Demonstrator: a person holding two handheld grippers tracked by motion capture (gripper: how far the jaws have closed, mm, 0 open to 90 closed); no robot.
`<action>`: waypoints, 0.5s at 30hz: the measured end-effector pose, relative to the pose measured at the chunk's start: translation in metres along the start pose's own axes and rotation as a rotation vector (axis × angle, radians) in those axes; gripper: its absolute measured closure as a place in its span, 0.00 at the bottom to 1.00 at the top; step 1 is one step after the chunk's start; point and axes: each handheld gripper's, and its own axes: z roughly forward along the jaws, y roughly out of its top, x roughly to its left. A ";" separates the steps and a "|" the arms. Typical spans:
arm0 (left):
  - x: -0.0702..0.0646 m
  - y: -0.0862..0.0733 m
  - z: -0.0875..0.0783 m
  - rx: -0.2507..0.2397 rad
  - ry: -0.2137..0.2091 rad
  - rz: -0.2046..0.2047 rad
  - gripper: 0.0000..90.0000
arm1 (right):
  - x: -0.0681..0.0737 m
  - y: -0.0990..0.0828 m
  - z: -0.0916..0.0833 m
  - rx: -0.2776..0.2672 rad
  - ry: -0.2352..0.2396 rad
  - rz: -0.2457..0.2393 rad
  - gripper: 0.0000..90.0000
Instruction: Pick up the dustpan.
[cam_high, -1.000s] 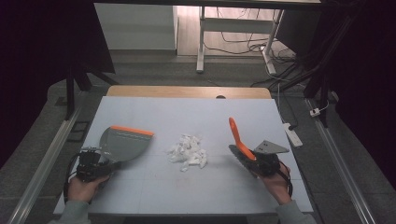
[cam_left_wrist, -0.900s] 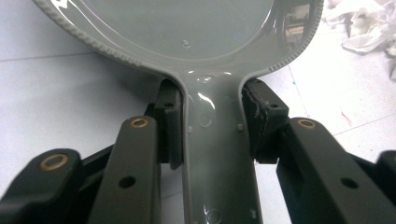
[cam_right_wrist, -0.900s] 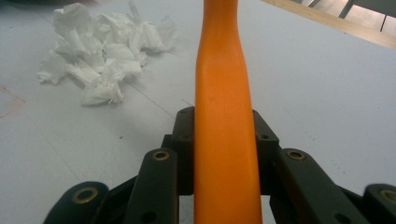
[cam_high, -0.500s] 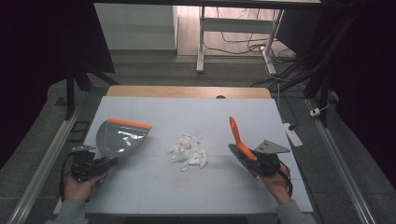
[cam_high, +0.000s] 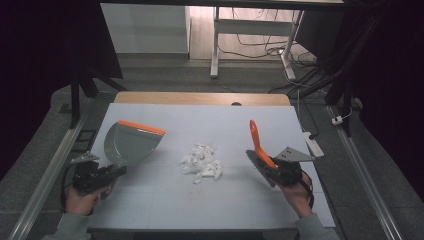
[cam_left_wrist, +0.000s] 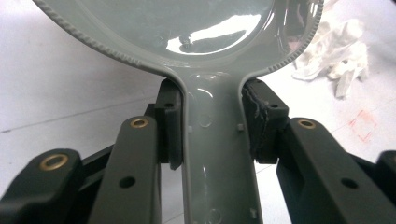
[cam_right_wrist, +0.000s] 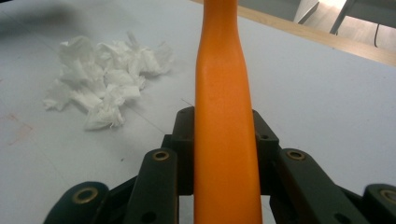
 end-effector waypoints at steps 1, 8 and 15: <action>0.000 0.000 -0.001 -0.005 -0.001 -0.002 0.68 | -0.001 0.001 0.000 -0.005 -0.001 0.001 0.78; 0.001 0.001 -0.003 -0.008 -0.020 0.011 0.68 | -0.003 0.003 -0.001 -0.021 0.002 0.017 0.78; -0.013 0.007 -0.012 -0.057 -0.072 0.121 0.68 | -0.001 0.008 -0.004 -0.042 0.010 0.017 0.78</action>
